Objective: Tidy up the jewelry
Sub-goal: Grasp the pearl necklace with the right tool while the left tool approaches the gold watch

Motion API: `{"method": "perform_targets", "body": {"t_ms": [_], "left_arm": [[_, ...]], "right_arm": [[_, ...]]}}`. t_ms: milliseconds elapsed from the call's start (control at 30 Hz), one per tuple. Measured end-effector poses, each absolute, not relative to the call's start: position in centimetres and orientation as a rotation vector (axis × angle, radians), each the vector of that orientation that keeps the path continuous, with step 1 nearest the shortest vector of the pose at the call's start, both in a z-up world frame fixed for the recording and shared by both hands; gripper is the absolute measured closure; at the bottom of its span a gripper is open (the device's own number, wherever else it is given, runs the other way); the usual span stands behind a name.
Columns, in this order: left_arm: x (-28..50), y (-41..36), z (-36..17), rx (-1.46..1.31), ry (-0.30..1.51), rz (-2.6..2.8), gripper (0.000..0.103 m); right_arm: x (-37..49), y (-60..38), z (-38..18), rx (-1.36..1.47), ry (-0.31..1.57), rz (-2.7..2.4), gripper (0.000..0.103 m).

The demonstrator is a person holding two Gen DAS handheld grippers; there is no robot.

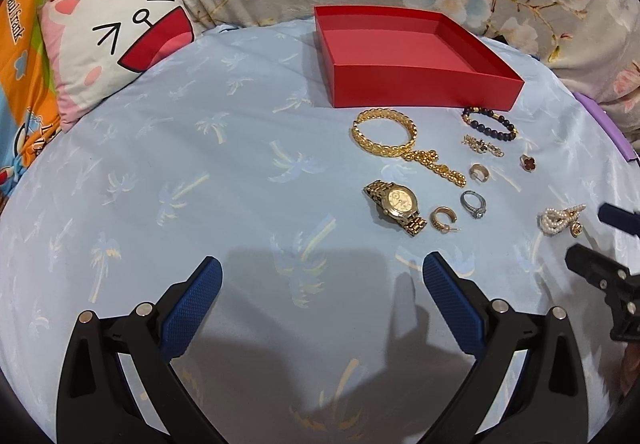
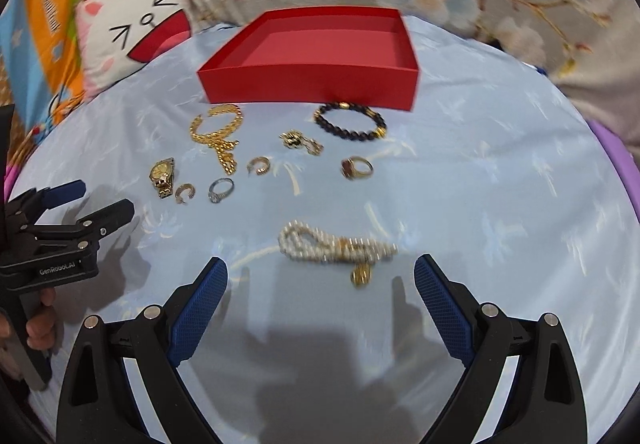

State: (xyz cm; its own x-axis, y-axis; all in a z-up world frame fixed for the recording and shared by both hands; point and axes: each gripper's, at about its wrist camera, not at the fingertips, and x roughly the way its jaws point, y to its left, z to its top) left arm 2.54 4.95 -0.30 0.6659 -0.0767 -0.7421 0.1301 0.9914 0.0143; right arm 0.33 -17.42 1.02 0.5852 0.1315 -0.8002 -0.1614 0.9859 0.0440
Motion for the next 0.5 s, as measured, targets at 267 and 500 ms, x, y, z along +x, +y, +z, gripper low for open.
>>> {"method": "perform_targets", "body": {"t_ms": [267,500], "left_arm": [[2.9,4.9,-0.8,0.060,0.861,-0.128,0.005],[3.2,5.2,-1.1,0.029,0.878,-0.148,0.005]], "right_arm": [[3.4,-17.7,0.7,-0.098,0.947,0.288,0.016],[2.2,-18.5,-0.4,-0.059,0.995,0.330,0.035]]}}
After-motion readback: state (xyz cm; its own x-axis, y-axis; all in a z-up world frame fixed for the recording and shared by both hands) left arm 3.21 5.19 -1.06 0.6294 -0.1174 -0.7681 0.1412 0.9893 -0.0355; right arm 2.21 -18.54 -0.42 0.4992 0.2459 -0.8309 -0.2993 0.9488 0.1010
